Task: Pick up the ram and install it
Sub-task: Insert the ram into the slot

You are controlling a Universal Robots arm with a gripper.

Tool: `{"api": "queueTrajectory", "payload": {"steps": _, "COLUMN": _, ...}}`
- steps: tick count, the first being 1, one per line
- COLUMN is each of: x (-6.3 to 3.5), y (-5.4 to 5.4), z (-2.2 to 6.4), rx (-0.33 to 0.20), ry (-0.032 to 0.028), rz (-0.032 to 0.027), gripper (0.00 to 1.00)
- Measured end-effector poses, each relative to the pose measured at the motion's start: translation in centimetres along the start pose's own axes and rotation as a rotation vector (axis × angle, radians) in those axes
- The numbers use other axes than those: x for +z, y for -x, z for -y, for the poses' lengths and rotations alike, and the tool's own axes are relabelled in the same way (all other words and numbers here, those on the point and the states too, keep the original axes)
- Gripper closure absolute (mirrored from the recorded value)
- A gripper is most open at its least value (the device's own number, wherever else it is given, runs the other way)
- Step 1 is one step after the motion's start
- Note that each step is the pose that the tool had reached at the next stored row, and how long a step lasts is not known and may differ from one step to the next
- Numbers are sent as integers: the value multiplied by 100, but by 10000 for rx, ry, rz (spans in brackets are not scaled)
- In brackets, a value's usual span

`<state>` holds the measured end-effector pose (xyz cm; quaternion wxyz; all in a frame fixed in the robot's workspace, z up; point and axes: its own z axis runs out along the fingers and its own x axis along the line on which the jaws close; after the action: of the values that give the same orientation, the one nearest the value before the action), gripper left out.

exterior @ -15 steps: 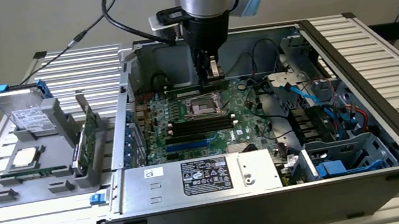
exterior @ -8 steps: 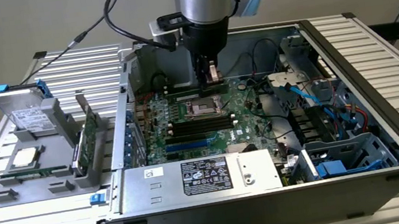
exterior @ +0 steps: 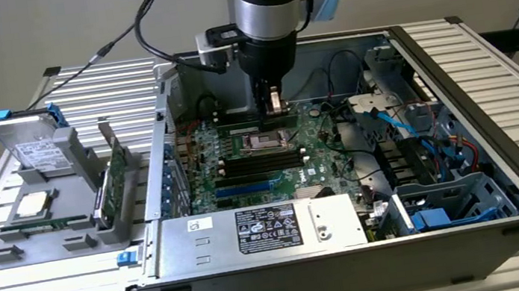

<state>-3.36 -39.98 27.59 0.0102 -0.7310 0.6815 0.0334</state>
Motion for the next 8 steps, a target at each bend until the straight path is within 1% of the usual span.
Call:
{"api": "queueTrajectory", "payload": {"steps": 3, "x": 42, "y": -19, "z": 0, "rx": 15, "ry": 21, "rz": 0, "gripper": 86}}
{"api": "queueTrajectory", "payload": {"steps": 8, "x": 128, "y": -61, "z": 0, "rx": 97, "ry": 20, "rz": 0, "gripper": 86}}
